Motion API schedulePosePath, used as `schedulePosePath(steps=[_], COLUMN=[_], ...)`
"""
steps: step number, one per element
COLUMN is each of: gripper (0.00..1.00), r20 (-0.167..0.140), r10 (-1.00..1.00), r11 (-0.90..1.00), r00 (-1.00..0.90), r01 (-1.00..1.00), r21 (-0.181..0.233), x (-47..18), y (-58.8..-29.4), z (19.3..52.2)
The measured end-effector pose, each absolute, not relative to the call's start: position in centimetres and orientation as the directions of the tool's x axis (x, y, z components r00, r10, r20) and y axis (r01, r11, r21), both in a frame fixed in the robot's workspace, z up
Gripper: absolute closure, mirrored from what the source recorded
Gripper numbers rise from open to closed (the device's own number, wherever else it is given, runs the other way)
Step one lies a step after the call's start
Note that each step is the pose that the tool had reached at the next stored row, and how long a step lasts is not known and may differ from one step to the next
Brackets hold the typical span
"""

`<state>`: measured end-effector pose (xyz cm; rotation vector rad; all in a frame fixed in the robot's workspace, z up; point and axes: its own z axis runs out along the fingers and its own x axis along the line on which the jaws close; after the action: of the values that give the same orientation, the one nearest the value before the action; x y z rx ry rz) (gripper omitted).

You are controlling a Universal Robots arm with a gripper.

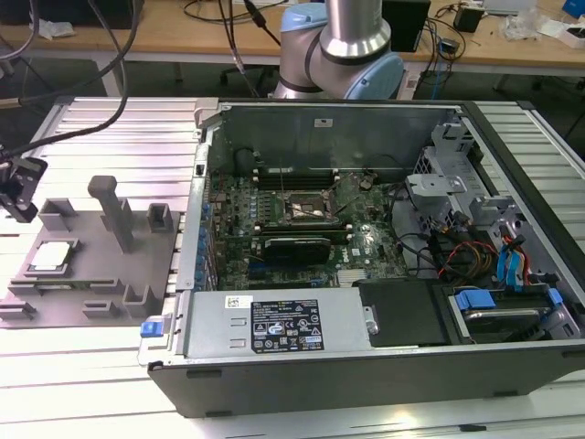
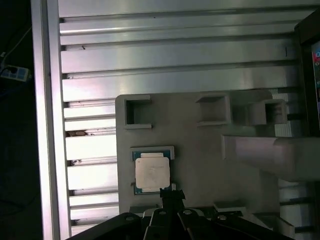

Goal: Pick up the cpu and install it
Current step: 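Pick up the cpu and move it towards the insertion slot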

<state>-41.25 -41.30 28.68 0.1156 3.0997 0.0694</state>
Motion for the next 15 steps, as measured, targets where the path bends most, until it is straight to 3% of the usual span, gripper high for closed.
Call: schedulePosePath(steps=[15], gripper=[0.89], r20=[-0.037], r10=[0.094], r11=[0.995], r00=[-0.995], r01=[0.092], r21=[0.046], x=[-42.0], y=[-41.3], z=[25.3])
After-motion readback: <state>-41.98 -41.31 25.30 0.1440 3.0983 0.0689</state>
